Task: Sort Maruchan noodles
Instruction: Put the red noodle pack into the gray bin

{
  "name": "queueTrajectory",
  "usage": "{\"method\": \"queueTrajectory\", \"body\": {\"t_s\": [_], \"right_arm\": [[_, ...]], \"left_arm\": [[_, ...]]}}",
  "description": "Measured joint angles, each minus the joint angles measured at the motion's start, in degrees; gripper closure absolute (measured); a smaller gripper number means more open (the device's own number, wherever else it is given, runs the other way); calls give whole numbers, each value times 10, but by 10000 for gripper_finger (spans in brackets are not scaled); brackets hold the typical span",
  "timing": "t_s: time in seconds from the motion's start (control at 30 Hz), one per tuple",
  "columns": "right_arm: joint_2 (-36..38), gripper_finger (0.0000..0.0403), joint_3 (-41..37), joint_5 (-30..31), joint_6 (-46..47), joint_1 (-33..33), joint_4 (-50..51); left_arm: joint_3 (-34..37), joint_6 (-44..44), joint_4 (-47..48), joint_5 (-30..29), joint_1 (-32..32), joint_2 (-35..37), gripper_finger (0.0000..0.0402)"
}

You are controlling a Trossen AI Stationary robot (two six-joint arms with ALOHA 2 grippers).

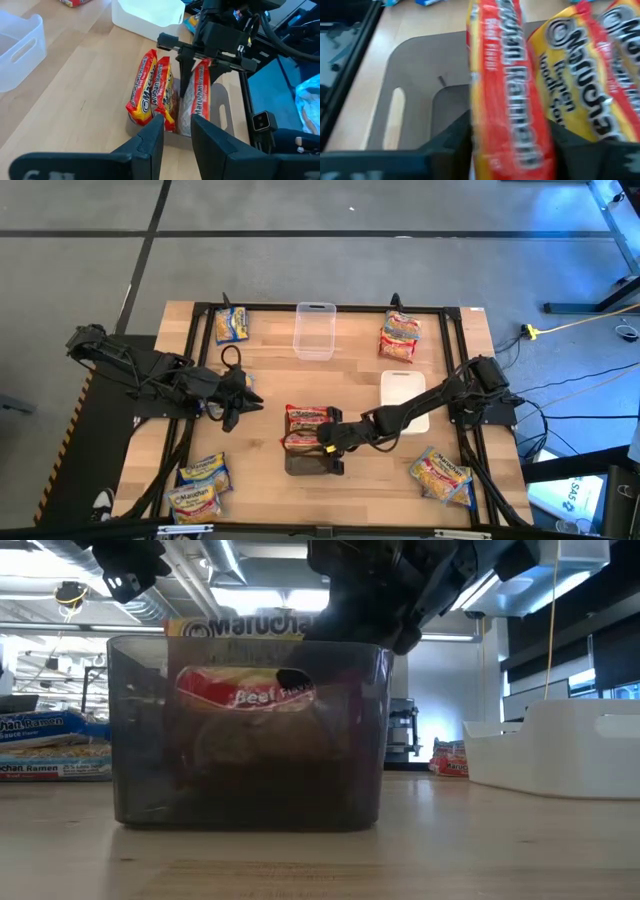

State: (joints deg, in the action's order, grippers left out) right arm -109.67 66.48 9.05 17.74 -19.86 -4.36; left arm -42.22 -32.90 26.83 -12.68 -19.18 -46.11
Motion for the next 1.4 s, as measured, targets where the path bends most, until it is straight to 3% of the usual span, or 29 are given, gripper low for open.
{"method": "queueTrajectory", "body": {"t_s": [0.3, 0.63, 0.87, 1.03, 1.17, 1.4], "right_arm": [[7, 184, 0, 47, -17, 0, 1], [11, 178, 0, 68, -17, 0, 6], [62, 178, 0, 57, -15, 0, 39], [146, 178, 0, 49, 0, 0, 136], [222, 178, 0, 98, 19, 10, 278], [325, 178, -17, 173, 61, 128, 513]], "left_arm": [[0, 4, -8, -2, 0, -5, 312], [0, 4, -9, -2, 0, -5, 312], [0, 5, -11, -19, 0, -10, 312], [0, 9, -22, -28, 0, -21, 312], [0, 41, -66, -31, 0, -50, 312], [0, 104, -136, -45, 16, -123, 312]]}}
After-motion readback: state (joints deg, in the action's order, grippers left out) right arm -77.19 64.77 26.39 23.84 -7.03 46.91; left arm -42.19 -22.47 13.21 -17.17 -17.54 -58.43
